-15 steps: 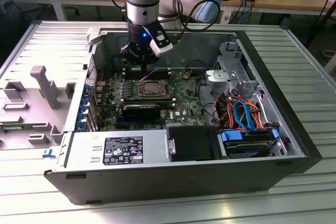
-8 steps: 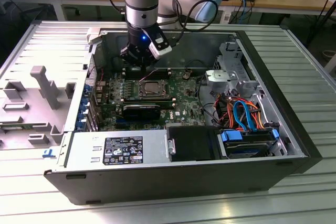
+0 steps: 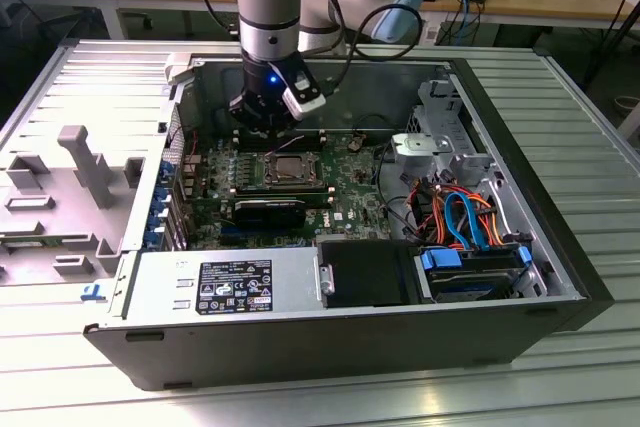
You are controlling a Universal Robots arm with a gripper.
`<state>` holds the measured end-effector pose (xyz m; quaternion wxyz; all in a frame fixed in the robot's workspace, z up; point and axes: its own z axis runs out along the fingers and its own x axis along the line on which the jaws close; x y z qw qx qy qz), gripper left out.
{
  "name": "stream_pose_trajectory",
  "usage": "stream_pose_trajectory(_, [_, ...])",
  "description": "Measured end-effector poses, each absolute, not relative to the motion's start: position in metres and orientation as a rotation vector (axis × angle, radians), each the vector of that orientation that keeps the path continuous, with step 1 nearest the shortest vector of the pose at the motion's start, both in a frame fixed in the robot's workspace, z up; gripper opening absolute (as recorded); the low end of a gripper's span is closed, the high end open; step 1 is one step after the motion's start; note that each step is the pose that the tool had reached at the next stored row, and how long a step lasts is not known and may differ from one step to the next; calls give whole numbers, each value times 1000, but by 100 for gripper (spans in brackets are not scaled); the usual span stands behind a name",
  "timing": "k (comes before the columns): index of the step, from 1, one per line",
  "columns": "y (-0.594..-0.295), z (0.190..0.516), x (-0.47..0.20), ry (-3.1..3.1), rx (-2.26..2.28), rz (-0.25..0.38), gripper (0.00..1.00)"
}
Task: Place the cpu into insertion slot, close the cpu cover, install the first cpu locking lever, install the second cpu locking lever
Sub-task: 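Install the first cpu locking lever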
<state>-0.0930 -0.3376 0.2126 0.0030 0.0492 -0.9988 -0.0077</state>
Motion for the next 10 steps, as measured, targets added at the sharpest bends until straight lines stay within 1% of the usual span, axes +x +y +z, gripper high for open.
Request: stream_pose_trajectory(10, [-337,208,-81,-3130,178,-24,11])
